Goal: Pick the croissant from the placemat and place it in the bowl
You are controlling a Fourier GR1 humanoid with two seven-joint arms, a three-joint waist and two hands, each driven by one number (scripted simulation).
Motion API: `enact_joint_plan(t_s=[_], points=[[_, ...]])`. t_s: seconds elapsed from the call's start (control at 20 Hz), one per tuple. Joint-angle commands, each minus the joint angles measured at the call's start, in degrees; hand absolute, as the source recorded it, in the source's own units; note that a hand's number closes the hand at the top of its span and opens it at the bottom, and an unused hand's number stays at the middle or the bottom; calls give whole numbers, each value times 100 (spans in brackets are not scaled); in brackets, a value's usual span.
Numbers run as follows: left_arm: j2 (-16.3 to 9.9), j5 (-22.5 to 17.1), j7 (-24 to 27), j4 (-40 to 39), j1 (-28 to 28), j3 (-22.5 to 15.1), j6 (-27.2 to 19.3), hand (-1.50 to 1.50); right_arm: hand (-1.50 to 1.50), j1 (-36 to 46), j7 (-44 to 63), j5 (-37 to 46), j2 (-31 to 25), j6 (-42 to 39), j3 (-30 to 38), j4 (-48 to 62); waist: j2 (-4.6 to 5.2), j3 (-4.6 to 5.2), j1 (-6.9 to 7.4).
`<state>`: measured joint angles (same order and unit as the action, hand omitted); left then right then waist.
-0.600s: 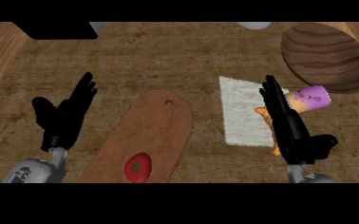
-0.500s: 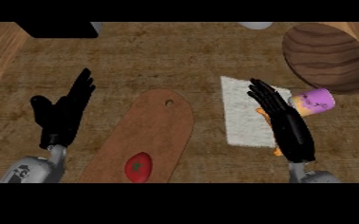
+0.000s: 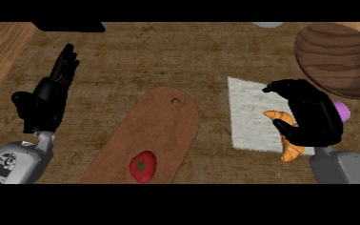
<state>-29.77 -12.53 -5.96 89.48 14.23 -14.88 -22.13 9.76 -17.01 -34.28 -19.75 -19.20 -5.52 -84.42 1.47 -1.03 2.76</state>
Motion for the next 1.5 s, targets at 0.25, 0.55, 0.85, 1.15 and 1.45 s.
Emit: enact_joint_plan(t_s=[0.25,0.55,0.85,1.15,1.45], points=[[-67,211,-15,-97,131,25,-86,0,-150,475,-1735,-125,-1438,-3201,965,1300,12,35,-30],[52,273,-88,-106,267,-73,-94,0,-150,900,-1995,1037,-2249,-3527,985,1254,-22,43,-35],[62,355,-105,-69,244,-105,-108,0,-150,1040,-2485,2308,-2677,-3263,532,888,-42,49,4],[160,426,-28,29,40,-209,-127,0,-150,1046,-3209,3152,-2736,-2780,-274,708,-73,63,60],[164,518,-218,-204,350,-130,-136,0,-150,1155,-3966,4034,-3108,-2158,-1086,810,-58,72,-31]])
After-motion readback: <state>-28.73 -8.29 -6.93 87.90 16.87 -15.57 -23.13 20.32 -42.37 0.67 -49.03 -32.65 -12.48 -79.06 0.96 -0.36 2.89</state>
